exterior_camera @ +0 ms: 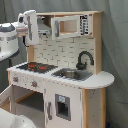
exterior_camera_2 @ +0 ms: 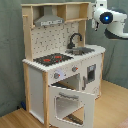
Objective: Play with the kitchen
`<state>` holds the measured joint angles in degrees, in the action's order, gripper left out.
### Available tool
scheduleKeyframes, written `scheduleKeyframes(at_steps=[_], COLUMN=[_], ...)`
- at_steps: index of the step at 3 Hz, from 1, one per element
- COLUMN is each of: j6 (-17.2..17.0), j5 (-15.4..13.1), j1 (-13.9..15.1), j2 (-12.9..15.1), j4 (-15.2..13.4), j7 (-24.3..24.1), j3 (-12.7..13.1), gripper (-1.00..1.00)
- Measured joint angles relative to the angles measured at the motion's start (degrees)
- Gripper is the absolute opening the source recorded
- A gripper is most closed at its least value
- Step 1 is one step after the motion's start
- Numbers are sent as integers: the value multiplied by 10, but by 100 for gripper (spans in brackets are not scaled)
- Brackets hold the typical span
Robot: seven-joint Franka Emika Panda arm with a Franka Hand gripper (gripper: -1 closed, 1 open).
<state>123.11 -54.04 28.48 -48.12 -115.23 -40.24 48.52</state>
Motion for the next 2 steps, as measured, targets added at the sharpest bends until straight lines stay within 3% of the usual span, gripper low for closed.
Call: scheduleKeyframes(at_steps=[1,2], j6=[-19,-57], j5=[-1,-1], j1=[-36,-71], j2=[-30,-41], j4=[1,0], j7=[34,57], j3=[14,19], gripper=[100,100])
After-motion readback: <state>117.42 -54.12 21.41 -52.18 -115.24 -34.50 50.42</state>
